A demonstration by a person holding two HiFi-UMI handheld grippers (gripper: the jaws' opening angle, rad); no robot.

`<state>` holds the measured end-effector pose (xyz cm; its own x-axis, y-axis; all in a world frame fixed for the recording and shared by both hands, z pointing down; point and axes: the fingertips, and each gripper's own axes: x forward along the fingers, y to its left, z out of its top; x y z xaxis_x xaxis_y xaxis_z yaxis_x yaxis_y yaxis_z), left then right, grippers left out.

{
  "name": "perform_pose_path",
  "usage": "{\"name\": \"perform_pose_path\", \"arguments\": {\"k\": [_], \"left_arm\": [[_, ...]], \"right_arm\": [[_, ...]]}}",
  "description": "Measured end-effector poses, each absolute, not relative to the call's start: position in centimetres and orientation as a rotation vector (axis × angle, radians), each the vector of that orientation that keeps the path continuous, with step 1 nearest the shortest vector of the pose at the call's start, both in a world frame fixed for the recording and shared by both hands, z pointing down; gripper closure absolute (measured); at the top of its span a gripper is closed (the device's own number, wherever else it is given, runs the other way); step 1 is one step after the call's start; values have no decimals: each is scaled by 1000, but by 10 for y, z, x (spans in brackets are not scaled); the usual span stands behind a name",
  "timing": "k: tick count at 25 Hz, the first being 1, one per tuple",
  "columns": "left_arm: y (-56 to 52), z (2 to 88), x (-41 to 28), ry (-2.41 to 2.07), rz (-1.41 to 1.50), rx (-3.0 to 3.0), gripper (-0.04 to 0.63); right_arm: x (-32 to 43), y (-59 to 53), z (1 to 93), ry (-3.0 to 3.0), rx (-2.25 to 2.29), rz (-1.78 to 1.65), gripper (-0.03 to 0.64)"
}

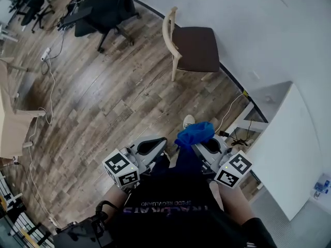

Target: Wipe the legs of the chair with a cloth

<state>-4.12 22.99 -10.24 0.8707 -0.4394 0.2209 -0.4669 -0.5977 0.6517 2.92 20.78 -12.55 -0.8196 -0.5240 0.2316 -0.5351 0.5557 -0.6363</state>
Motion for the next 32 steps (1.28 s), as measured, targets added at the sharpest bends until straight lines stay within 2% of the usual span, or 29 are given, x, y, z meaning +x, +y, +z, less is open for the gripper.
{"name": "perform_pose_path", "arguments": {"k": [8, 16, 23, 32], "left_arm": [[151, -62, 16, -766, 86, 2218, 598], [95, -9, 52, -790, 165, 2269, 598], [66, 49, 48, -750, 174, 2307, 598], [46, 149, 11, -691, 187, 2448, 598]], "right_arm": [[91, 109, -64, -2693, 808, 1059, 552], [101, 22, 19, -2658, 674, 1056, 552], [89, -24, 93, -2615, 659, 1076, 552], [42, -58, 219, -2540, 673, 1066, 552]]}}
